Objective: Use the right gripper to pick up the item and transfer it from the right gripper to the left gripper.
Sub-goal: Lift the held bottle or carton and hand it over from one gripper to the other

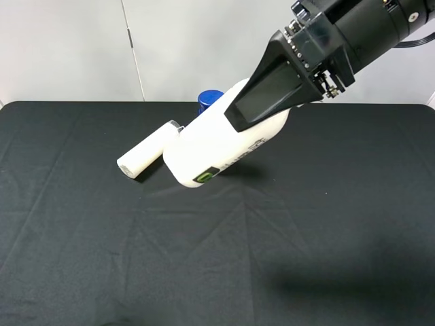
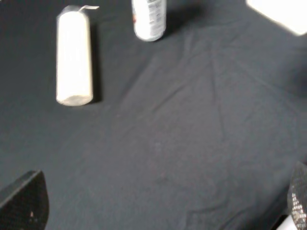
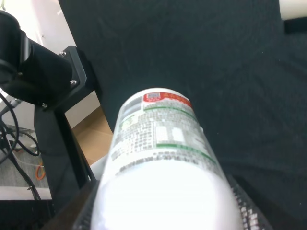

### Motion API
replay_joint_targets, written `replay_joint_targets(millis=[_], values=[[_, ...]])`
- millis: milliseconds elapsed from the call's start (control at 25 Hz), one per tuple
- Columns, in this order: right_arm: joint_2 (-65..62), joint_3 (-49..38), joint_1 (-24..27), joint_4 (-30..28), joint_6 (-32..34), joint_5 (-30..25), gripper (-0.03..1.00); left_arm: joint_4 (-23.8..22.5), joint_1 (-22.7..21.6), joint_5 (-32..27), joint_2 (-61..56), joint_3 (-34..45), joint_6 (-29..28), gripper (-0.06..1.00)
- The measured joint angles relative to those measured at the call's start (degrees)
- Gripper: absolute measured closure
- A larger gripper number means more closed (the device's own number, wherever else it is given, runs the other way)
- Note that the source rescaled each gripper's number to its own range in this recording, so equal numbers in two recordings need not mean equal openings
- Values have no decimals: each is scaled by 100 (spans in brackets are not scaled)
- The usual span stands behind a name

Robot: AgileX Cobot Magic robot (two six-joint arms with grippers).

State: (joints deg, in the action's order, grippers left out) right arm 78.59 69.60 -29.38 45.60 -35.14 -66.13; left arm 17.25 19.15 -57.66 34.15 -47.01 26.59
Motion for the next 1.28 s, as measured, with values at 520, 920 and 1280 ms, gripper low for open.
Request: replay_joint_targets(millis=[520, 920, 1280], values=[[0, 0, 0, 50, 148, 5, 96, -86, 1636, 751, 1776, -394, 247, -5], [0, 0, 0, 55, 264, 31, 96, -215, 2769, 1622, 2662, -601, 247, -5], [0, 0, 0, 189, 292, 44, 96, -405, 3324, 2512, 3336, -602, 247, -5]])
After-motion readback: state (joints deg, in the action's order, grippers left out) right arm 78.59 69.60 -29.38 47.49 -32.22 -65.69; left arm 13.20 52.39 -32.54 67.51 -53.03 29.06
